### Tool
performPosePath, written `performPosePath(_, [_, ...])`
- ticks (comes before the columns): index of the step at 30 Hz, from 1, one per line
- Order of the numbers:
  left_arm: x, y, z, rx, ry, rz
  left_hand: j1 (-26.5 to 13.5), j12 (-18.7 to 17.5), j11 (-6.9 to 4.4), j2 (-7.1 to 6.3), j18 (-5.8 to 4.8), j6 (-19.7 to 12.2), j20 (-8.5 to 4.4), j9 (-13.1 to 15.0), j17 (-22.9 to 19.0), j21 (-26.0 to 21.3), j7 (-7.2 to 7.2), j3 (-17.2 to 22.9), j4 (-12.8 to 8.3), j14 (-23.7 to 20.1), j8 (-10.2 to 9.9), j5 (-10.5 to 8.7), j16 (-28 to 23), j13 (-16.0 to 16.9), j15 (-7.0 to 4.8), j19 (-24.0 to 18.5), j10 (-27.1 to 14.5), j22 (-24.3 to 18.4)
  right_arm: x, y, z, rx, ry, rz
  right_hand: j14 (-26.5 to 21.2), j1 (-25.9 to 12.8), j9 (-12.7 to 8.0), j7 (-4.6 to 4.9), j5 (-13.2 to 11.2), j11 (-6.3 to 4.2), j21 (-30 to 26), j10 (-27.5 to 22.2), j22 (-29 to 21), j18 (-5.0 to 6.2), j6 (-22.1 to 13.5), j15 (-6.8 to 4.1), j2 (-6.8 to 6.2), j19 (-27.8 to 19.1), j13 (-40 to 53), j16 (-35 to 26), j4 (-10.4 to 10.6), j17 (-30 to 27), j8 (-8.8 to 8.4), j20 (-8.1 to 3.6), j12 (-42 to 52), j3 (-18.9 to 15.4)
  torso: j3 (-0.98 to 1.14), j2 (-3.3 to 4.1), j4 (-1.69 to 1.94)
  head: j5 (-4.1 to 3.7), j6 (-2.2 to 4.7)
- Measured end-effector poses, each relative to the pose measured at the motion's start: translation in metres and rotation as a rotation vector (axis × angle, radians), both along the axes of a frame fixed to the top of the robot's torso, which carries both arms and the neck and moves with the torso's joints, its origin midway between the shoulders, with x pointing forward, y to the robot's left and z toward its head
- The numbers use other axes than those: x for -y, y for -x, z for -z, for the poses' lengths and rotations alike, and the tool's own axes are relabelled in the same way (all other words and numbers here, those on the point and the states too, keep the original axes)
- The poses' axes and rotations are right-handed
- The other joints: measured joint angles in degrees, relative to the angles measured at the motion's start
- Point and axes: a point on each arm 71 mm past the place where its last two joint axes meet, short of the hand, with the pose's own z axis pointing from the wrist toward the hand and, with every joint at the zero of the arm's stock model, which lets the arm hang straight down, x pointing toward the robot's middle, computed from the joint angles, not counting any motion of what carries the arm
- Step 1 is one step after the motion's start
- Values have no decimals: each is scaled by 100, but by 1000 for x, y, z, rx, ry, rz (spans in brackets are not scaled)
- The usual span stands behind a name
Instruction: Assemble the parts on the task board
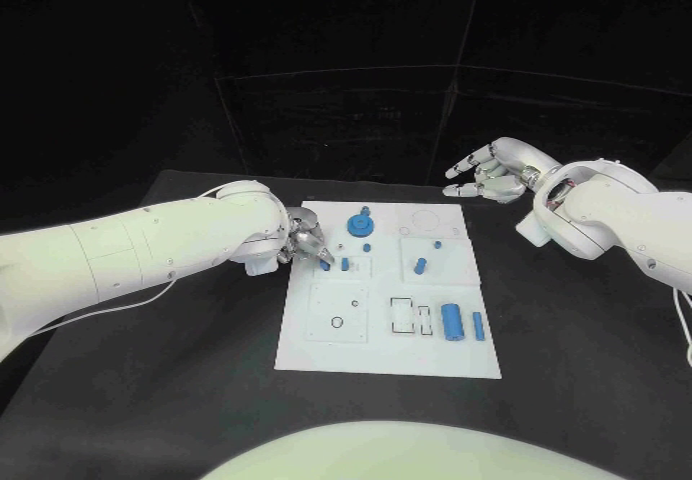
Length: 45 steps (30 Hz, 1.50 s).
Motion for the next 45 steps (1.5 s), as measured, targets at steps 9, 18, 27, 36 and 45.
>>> performPosePath(9, [0, 0, 0, -2, -4, -3, -67, 41, -41, -67, 0, 96, -21, 2, 0, 0, -54, -88, 39, 0, 41, 0, 0, 45, 0, 21, 41, 33, 0, 0, 0, 0, 0, 0, 0, 0, 0, 0, 0, 0, 0, 0, 0, 0, 0, 0, 0, 0, 0, 0, 0, 0, 0, 0, 0, 0, -2, -1, 6, -7, -5])
performPosePath(18, [1, 2, 3, -11, -8, 0, -268, 64, -31, -174, 0, 175, -39, 29, 0, 21, -93, -366, 186, 20, 110, 3, 0, 63, -19, 40, 71, 61, 0, 0, 0, 0, 0, 0, 0, 0, 0, 0, 0, 0, 0, 0, 0, 0, 0, 0, 0, 0, 0, 0, 0, 0, 0, 0, 0, 0, -2, -2, 8, -9, -10])
performPosePath(27, [-1, 2, 5, -18, -18, -7, -446, 64, -52, -191, 0, 183, -40, 29, 0, 43, -101, -853, 452, -1, 110, 4, 0, 59, -40, 40, 91, 76, -1, 0, 0, 0, 0, -1, 0, 0, 0, 0, 0, 0, 0, 0, 0, 0, 0, 0, 0, 0, 0, 0, 0, -1, 0, 0, 0, 0, 1, -2, 8, -4, -20])
performPosePath(36, [-3, 1, 6, -17, -23, -16, -502, 64, -51, -189, 0, 183, -39, 16, 0, 43, -101, -1326, 663, -1, 114, 4, 0, 25, -40, 40, 91, 81, -1, 0, 0, 0, 0, 0, 0, 23, 0, 0, 0, 0, 0, 0, 0, 0, 0, 0, 23, -20, -6, 0, 19, -1, 0, -20, 0, -19, 1, -4, 8, -9, -22])
performPosePath(45, [-7, 1, 4, 7, -6, -31, -553, -124, -21, -197, 0, 115, -60, -4, 0, -66, -35, -1934, 883, -1, 131, -29, 0, -279, -40, 19, -70, -16, 0, -1, 0, 0, 0, 1, 0, 23, 0, 0, 0, 0, 0, 0, 0, 0, 0, 0, 23, -20, -5, 0, 19, -1, 0, -20, 0, -19, -4, -4, 7, -31, -31])
